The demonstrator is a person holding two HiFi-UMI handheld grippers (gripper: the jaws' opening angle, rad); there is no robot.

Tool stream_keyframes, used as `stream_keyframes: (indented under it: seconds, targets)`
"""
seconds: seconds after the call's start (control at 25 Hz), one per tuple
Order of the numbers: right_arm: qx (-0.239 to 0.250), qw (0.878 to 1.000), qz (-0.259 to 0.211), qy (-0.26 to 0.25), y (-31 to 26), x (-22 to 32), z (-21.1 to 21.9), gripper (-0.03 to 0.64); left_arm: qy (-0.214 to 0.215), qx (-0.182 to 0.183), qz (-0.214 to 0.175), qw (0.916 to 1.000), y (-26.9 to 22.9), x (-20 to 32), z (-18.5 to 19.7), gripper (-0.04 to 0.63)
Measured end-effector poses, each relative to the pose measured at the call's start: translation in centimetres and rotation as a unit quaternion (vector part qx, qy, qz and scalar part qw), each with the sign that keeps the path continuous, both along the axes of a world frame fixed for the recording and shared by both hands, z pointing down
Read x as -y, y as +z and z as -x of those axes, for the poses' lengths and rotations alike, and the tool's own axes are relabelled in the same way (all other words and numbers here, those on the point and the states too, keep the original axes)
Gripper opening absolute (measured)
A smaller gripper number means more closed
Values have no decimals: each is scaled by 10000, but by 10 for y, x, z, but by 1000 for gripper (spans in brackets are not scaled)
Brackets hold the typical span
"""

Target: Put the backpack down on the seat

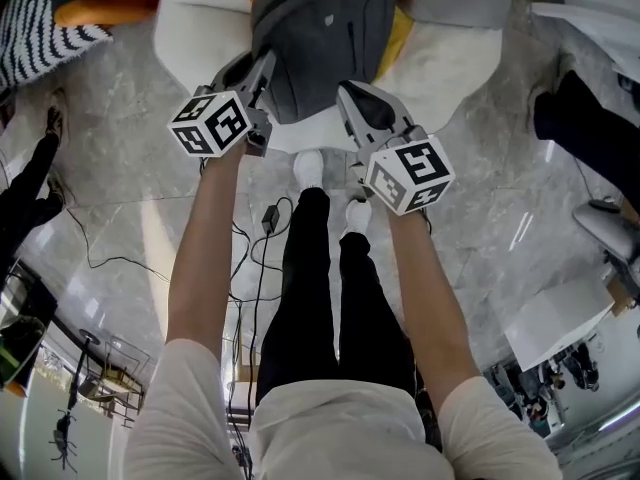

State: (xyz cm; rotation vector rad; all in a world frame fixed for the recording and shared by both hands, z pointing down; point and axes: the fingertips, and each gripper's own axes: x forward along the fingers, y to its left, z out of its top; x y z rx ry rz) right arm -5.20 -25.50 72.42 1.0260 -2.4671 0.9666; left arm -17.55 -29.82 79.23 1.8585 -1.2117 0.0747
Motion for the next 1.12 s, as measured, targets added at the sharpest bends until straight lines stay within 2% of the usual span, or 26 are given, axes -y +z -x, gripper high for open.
stream_keyframes:
  seconds: [0.44,1.12]
  targets:
    - [-13,9999,39,-154,16,7,30,25,-61,246,34,9997,16,16,32,61]
    - [-102,9998,73,-152,40,20,38,25,-98,466,113,9988,37,41,52,64]
